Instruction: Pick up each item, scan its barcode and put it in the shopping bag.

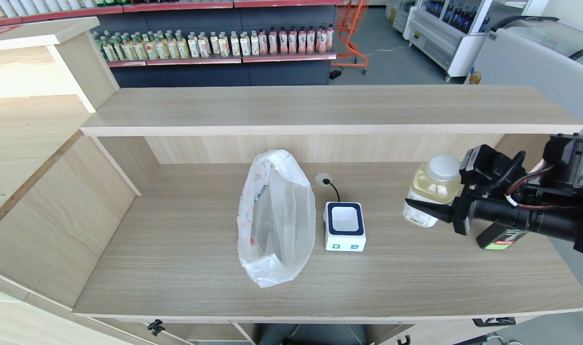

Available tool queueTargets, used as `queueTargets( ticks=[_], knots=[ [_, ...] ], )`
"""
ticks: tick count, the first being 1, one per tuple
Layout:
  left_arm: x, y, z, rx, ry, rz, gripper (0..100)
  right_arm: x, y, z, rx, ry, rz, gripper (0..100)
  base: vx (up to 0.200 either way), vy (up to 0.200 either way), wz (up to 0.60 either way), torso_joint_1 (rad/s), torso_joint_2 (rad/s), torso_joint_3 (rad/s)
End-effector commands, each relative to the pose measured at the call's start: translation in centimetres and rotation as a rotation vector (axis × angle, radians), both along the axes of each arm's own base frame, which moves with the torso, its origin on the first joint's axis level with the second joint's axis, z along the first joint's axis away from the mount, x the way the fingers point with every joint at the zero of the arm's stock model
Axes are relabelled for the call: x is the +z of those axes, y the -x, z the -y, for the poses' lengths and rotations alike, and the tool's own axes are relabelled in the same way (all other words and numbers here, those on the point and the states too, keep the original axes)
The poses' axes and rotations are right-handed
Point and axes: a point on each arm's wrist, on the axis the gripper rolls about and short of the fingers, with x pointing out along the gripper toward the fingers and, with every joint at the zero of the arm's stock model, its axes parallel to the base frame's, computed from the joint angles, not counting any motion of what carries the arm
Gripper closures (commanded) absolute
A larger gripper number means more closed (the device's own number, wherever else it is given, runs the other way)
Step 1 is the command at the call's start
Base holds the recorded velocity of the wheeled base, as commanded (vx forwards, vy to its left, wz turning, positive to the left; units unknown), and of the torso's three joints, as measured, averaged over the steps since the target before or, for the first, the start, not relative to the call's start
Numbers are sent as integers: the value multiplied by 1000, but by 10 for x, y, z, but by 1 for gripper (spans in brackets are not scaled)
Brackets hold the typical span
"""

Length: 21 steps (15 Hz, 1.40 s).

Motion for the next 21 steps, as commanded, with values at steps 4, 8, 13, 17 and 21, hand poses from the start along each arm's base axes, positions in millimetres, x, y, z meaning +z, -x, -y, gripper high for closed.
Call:
queueTargets(
  ticks=[4, 8, 13, 17, 21],
  knots=[
    [0, 0, 0, 1, 0, 0, 0, -45, -41, -19, 205, 36, 16, 100, 0, 0, 0, 0, 0, 0],
    [0, 0, 0, 1, 0, 0, 0, -69, -67, -25, 342, 87, 129, 100, 0, 0, 0, 0, 0, 0],
    [0, 0, 0, 1, 0, 0, 0, -84, -92, -37, 411, 99, 168, 100, 0, 0, 0, 0, 0, 0],
    [0, 0, 0, 1, 0, 0, 0, -88, -105, -49, 471, 95, 204, 100, 0, 0, 0, 0, 0, 0],
    [0, 0, 0, 1, 0, 0, 0, -91, -118, -61, 499, 92, 234, 100, 0, 0, 0, 0, 0, 0]
  ],
)
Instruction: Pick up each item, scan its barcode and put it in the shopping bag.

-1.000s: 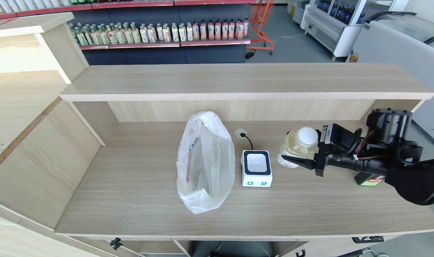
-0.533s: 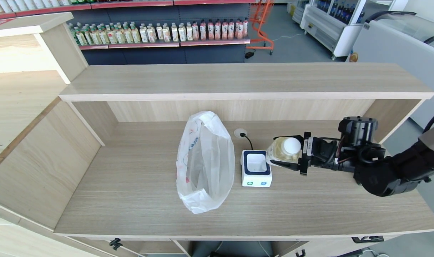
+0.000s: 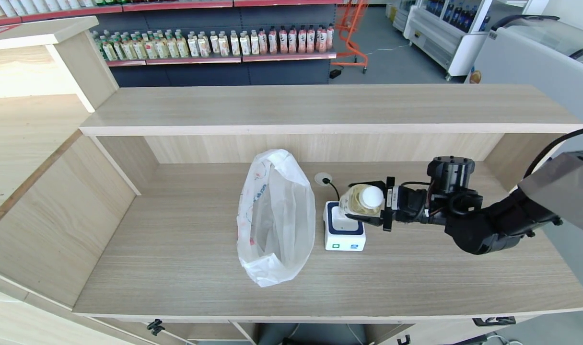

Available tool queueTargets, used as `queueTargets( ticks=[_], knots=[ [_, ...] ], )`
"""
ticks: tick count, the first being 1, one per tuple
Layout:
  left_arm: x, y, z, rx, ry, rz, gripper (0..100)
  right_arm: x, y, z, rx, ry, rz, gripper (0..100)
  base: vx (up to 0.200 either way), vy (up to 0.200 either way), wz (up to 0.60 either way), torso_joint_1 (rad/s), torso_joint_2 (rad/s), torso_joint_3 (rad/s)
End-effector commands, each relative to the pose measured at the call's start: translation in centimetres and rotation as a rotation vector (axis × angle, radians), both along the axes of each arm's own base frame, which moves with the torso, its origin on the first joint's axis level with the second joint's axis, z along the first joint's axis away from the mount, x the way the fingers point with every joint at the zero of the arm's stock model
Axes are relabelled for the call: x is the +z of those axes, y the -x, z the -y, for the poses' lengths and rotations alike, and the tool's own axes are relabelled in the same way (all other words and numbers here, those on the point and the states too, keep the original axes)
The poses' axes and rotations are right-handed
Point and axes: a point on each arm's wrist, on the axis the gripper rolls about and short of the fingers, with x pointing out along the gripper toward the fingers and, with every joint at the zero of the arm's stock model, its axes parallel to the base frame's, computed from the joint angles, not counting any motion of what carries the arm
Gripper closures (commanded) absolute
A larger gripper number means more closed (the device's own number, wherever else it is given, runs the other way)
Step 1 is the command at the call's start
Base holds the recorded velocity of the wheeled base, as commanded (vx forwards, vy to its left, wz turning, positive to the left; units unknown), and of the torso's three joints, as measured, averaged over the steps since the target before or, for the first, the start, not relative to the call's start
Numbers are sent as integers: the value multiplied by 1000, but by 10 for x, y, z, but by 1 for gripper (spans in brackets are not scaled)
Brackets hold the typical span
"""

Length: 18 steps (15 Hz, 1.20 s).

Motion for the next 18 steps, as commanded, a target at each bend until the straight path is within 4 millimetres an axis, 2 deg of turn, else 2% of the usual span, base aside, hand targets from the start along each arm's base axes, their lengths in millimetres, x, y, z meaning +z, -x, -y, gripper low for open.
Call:
queueTargets(
  ticks=[1, 6, 10, 13, 15, 16, 18],
  knots=[
    [0, 0, 0, 0, 0, 0, 0, -9, -7, -5, 12, 3, -2, 100, 0, 0, 0, 0, 0, 0],
    [0, 0, 0, 0, 0, 0, 0, -23, -13, -14, 47, -2, 20, 100, 0, 0, 0, 0, 0, 0],
    [-1, 0, 0, 0, 0, -2, 0, -17, -13, -11, 44, -9, 26, 100, 0, 0, 0, 0, 0, 0],
    [0, 0, 0, 0, 0, 0, 0, 32, 1, 14, -13, -113, -82, 100, 0, 0, 0, 0, 0, 0],
    [0, 0, 0, 0, 0, 0, 0, 59, 21, 31, -96, -228, -275, 100, 0, 0, 0, 0, 0, 0],
    [0, 0, 0, 0, 0, 0, 0, 70, 27, 31, -166, -289, -346, 100, 0, 0, 0, 0, 0, 0],
    [0, 0, 0, 0, 0, 0, 0, 83, 35, 15, -256, -416, -491, 100, 0, 0, 0, 0, 0, 0]
  ],
)
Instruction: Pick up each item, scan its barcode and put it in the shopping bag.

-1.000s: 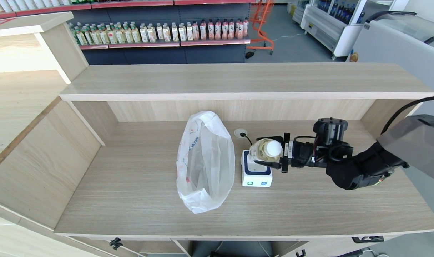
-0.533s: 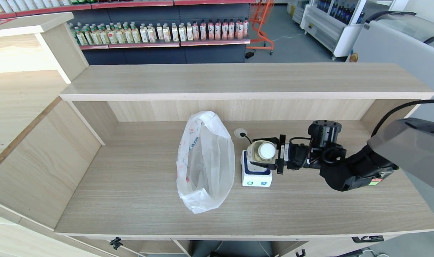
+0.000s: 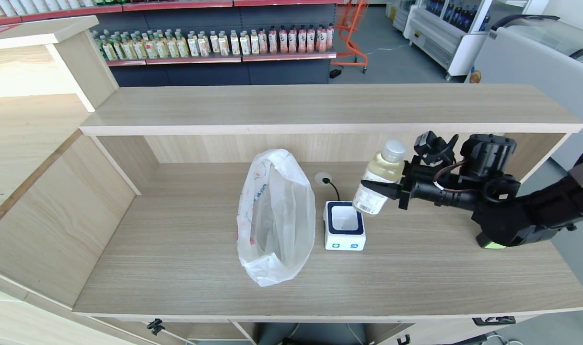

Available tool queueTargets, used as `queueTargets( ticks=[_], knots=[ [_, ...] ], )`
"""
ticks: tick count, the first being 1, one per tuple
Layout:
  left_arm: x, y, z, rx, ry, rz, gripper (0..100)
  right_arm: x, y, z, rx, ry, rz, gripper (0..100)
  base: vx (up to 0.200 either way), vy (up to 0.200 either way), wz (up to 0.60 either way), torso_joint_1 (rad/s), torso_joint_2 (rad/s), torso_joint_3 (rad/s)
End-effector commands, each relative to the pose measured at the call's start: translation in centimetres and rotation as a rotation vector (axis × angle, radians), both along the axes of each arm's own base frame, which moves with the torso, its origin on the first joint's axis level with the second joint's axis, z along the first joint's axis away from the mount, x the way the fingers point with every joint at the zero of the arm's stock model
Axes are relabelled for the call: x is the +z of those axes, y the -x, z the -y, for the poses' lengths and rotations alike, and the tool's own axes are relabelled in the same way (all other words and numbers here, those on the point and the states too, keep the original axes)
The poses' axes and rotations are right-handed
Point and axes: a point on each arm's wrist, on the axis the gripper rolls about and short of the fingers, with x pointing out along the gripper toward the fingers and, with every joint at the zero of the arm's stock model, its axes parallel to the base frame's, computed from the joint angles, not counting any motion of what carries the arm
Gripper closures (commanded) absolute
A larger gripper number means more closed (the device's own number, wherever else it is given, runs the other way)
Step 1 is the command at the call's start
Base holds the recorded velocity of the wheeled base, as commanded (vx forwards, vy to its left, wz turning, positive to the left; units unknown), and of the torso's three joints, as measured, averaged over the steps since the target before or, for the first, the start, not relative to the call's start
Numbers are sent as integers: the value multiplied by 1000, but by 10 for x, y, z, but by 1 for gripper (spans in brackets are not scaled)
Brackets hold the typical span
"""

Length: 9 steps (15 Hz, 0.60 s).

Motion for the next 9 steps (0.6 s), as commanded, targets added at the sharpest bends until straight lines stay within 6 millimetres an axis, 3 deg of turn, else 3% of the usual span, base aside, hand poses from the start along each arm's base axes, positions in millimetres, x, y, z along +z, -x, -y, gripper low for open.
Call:
queueTargets(
  ticks=[1, 4, 6, 9],
  knots=[
    [0, 0, 0, 0, 0, -1, 0, 33, 17, -29, -94, -142, -71, 100, 0, 0, 0, 0, 0, 0],
    [-1, 0, 0, 0, 0, -2, 0, 14, 10, -74, -167, -253, -243, 100, 0, 0, 0, 0, 0, 0],
    [0, 0, 0, 0, 0, -1, 0, -13, 3, -94, -149, -243, -317, 100, 0, 0, 0, 0, 0, 0],
    [0, 0, 0, 0, 0, -1, 0, -33, -1, -121, -101, -216, -346, 100, 0, 0, 0, 0, 0, 0]
  ],
)
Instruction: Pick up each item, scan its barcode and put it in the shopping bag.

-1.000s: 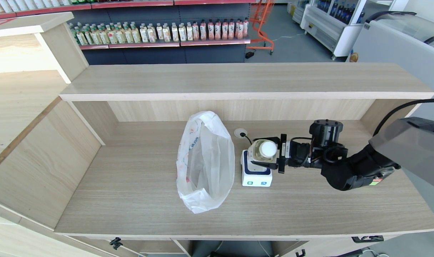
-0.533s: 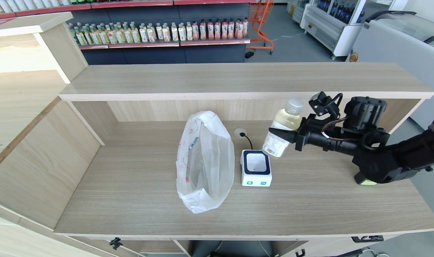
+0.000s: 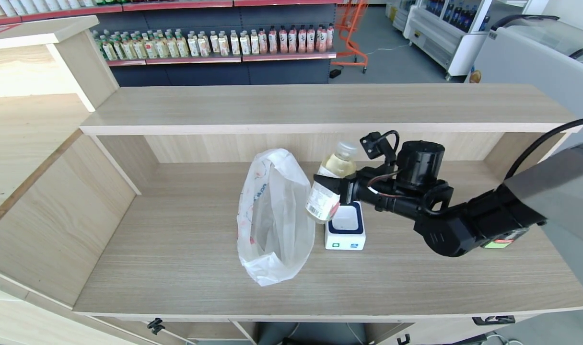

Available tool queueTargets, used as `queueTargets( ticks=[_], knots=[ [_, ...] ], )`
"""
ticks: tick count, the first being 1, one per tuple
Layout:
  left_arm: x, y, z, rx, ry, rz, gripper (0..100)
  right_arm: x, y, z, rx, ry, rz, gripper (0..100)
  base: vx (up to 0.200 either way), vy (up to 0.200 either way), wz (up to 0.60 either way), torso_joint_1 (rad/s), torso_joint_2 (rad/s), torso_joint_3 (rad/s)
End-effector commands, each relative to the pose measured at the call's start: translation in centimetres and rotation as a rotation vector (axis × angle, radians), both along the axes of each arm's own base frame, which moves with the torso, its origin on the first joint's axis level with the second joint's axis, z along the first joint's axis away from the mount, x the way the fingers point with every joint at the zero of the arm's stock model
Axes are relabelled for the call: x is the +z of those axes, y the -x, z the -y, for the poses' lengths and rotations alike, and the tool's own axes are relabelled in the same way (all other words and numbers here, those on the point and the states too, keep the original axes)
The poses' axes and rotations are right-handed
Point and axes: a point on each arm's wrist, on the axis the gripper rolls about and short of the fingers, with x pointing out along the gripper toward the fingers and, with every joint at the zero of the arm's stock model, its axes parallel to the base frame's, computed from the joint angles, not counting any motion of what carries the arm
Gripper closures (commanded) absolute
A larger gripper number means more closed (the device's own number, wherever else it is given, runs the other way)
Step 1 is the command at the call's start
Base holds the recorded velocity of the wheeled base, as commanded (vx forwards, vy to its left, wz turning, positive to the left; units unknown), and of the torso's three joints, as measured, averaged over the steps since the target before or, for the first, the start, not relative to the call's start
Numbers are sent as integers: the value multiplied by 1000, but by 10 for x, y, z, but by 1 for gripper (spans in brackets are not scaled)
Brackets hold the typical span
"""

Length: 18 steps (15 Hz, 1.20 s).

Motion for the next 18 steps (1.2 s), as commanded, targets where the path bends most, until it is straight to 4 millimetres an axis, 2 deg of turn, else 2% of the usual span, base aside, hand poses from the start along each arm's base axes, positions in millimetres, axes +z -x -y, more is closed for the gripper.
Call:
queueTargets(
  ticks=[1, 4, 5, 6, 7, 10, 14, 18],
  knots=[
    [0, 0, 0, 0, 0, 0, 0, -26, -6, -32, 60, 17, -26, 100, 0, 0, 0, 0, 0, 0],
    [0, 0, 0, 0, 0, -1, 0, -35, -7, -62, 122, 17, -8, 100, 0, 0, 0, 0, 0, 0],
    [0, 0, 0, 0, 0, 0, 0, -42, -6, -76, 149, 38, 16, 100, 0, 0, 0, 0, 0, 0],
    [0, 0, 0, 0, 0, -1, 0, -47, -6, -81, 158, 52, 27, 100, 0, 0, 0, 0, 0, 0],
    [0, 0, 0, 0, 0, 0, 0, -61, -5, -93, 184, 102, 68, 100, 0, 0, 0, 0, 0, 0],
    [0, 0, 0, 0, 0, 0, 0, -85, -9, -108, 213, 186, 146, 100, 0, 0, 0, 0, 0, 0],
    [0, 0, 0, 0, 0, 0, 0, -98, -18, -131, 230, 182, 211, 100, 0, 0, 0, 0, 0, 0],
    [0, 0, 0, 0, 0, 0, 0, -109, -21, -136, 236, 224, 267, 100, 0, 0, 0, 0, 0, 0]
  ],
)
